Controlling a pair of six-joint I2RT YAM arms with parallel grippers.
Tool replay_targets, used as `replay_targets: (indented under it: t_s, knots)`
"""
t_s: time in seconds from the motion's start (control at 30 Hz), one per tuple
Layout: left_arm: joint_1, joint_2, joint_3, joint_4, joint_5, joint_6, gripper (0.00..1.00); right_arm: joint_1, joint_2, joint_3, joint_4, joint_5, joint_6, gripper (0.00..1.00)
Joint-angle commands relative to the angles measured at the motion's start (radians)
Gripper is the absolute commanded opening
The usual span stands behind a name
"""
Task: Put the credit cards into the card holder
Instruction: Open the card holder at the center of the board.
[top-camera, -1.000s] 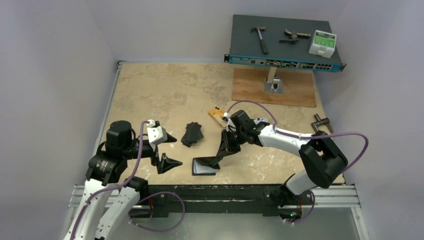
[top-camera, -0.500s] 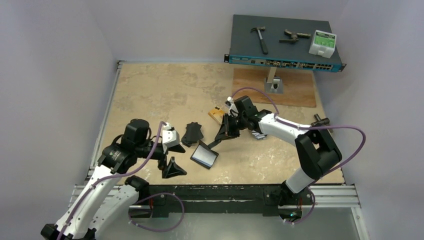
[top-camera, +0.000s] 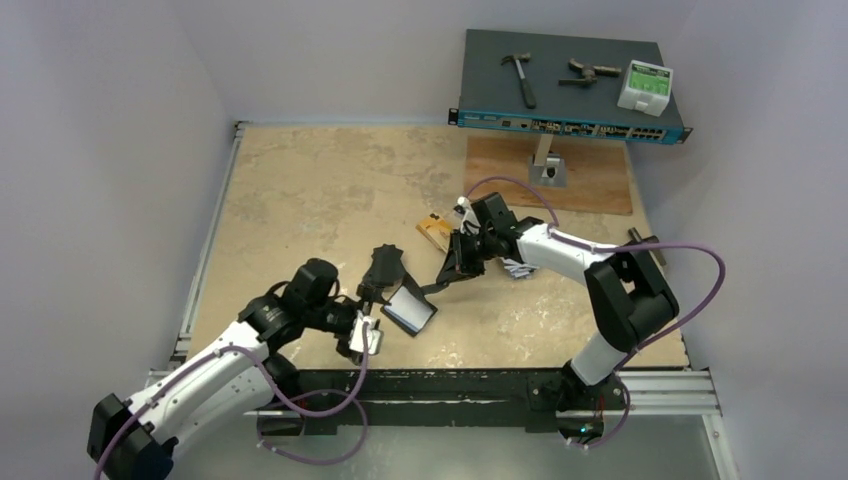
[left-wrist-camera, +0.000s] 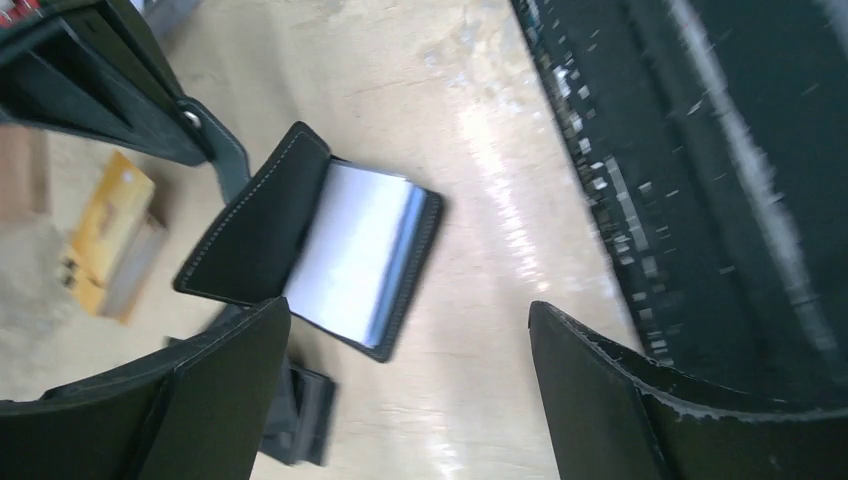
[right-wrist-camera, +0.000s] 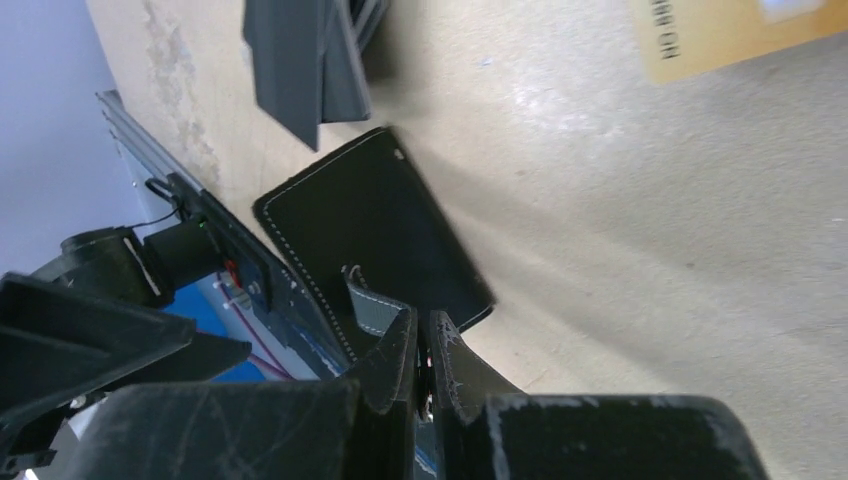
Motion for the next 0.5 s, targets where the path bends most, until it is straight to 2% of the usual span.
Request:
replay_targets:
  t_s: [0.0, 0.17, 0.3, 0.47]
  knots:
    - [-0.005, 0.111, -0.003, 0.204, -0.028, 0.415, 0.89, -0.033, 0.027, 0.001, 0.007, 0.005, -0.035, 0.0]
    - [-0.012, 0.213, -0.033, 0.4, -0.03, 0.4, 0.87, -0.038, 0.018, 0.005, -0.01, 0.057, -0.045, 0.0]
    - [-0.014, 0.216, -0.055, 0.526, -0.041, 0.325, 0.89, -0.039, 0.021, -0.004, -0.04, 0.147, -0.064, 0.0]
    - [-0.015, 0.167, -0.066, 0.527, -0.031, 0.249, 0.91, -0.039, 0.01, -0.04, -0.053, 0.28, -0.064, 0.0]
